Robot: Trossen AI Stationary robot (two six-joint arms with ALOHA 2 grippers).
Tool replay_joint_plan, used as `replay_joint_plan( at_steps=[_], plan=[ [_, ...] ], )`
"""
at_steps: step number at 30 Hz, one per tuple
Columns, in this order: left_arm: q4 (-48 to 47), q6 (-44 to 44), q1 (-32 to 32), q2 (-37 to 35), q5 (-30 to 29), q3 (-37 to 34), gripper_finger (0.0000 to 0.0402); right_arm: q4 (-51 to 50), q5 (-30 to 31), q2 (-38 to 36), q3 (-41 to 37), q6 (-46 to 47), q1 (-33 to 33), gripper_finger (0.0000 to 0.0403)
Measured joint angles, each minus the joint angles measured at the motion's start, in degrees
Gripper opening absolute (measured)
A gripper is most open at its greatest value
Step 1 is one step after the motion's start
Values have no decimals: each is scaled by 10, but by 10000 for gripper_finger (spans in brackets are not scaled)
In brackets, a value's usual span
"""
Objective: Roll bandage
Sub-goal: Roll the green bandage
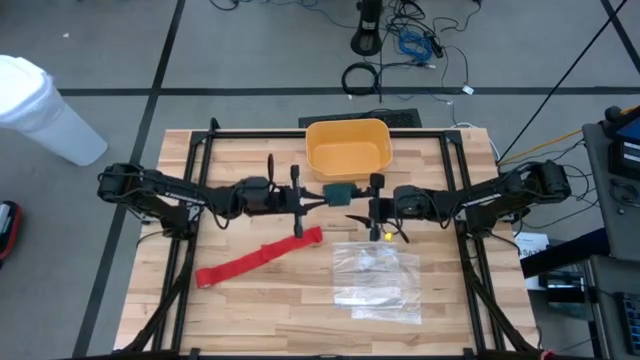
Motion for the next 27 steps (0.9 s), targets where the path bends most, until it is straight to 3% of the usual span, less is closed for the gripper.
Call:
replay_joint_plan(
  at_steps=[6, 11, 18, 20, 23, 27],
  plan=[
    [-3, -2, 14, 0, 37, 0, 13, -6, 169, 0, 0, 65, -2, 221],
    [30, -1, 18, 0, 99, -21, 13, 19, 164, 0, 0, 109, 2, 221],
    [55, -4, 18, -4, 105, -71, 13, 22, 162, 0, 0, 127, 23, 221],
    [58, -14, 17, -4, 106, -80, 13, 23, 129, 0, 0, 126, 31, 221],
    [59, -21, 17, -4, 106, -89, 13, 36, 16, 0, 0, 133, 41, 221],
    [65, -22, 17, -4, 107, -94, 13, 45, 17, 0, 0, 176, 47, 221]
  ],
)
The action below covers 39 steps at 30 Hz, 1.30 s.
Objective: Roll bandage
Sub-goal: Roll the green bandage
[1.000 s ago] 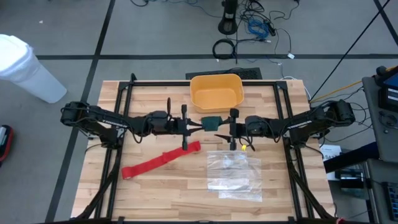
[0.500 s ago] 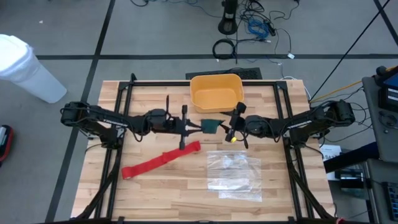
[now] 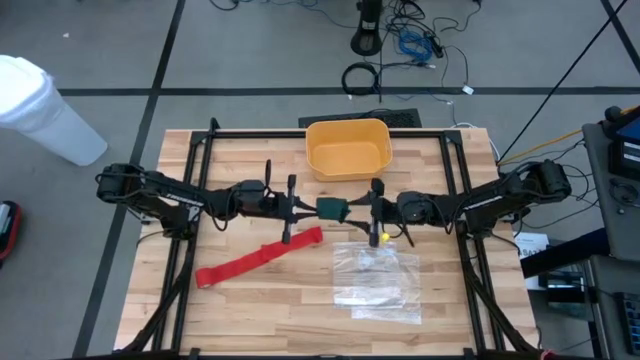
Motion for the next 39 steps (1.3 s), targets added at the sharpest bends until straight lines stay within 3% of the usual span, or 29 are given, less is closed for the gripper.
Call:
replay_joint_plan(
  at_steps=[8, 19, 25, 29, 32, 35, 39],
  plan=[
    [5, 5, -14, 0, 2, 0, 13, 21, 22, 0, 0, 27, 1, 216],
    [10, 16, -15, 0, -53, 0, 13, 14, -65, 8, 0, 143, 2, 150],
    [10, 21, -19, 0, -53, 1, 13, 10, -42, 20, 0, 173, -4, 200],
    [10, 21, -23, 0, -54, 1, 13, 15, 13, 23, 0, 159, -10, 251],
    [16, 21, -26, 0, -54, 1, 13, 34, 17, 23, 0, 139, -15, 265],
    [21, 21, -27, 0, -54, 1, 13, 48, 14, 23, 0, 117, -16, 236],
    [21, 16, -26, 0, -53, 1, 13, 38, 10, 23, 0, 43, -16, 127]
  ],
)
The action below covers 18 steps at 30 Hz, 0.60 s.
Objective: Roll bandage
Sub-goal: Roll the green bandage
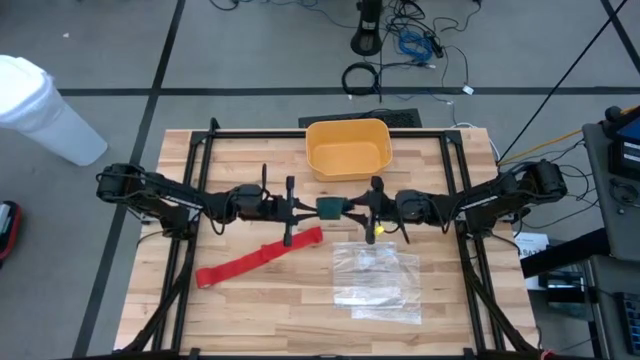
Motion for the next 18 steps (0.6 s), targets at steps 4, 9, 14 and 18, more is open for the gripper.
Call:
replay_joint_plan(
  at_steps=[4, 9, 14, 18],
  plan=[
    [0, -11, 0, 0, 19, 0, 13, 0, -2, 0, 0, -49, 0, 16],
    [-5, -40, -1, 2, 70, 0, 13, 14, 47, -1, 0, -106, -8, 3],
    [-37, -23, -1, 34, 99, 1, 13, 82, 90, -1, 17, -226, -22, 1],
    [-17, -21, 3, 72, 95, 1, 13, 91, 23, -2, 61, -312, -13, 1]
  ],
)
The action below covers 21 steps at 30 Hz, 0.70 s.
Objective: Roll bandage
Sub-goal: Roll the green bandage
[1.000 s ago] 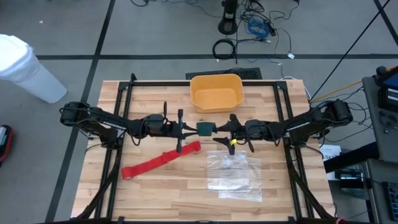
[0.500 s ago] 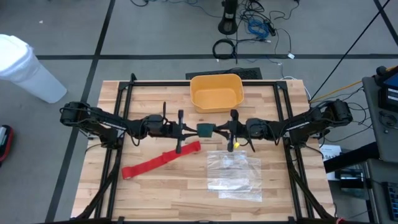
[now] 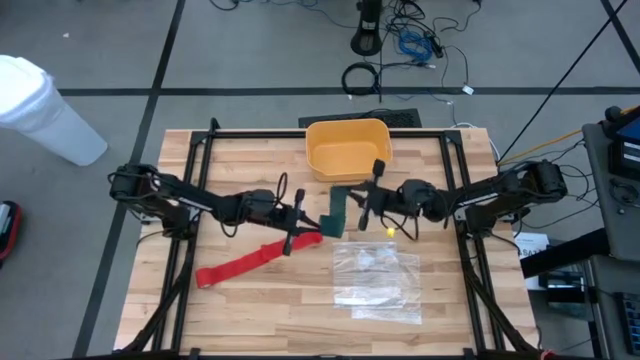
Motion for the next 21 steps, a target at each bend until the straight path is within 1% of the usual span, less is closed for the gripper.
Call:
replay_joint_plan(
  at_steps=[2, 4, 10, 12, 15, 18, 21],
  plan=[
    [10, 0, 5, 16, -17, 0, 13, -15, -30, 0, 22, -24, 14, 1],
    [19, -1, 12, 27, -31, 0, 13, -44, -39, 0, 38, -42, 33, 1],
    [22, -16, 27, 31, -60, 0, 13, -96, -34, 0, 44, -90, 92, 0],
    [22, -27, 32, 31, -69, 0, 13, -87, -22, 0, 44, -102, 112, 0],
    [18, -46, 41, 31, -73, 0, 13, -67, -5, 0, 44, -145, 141, 0],
    [25, -50, 46, 31, -73, 0, 13, -84, -12, 0, 44, -139, 157, 0],
    [55, -50, 46, 31, -72, 1, 13, -134, -23, 2, 44, -93, 160, 0]
  ],
)
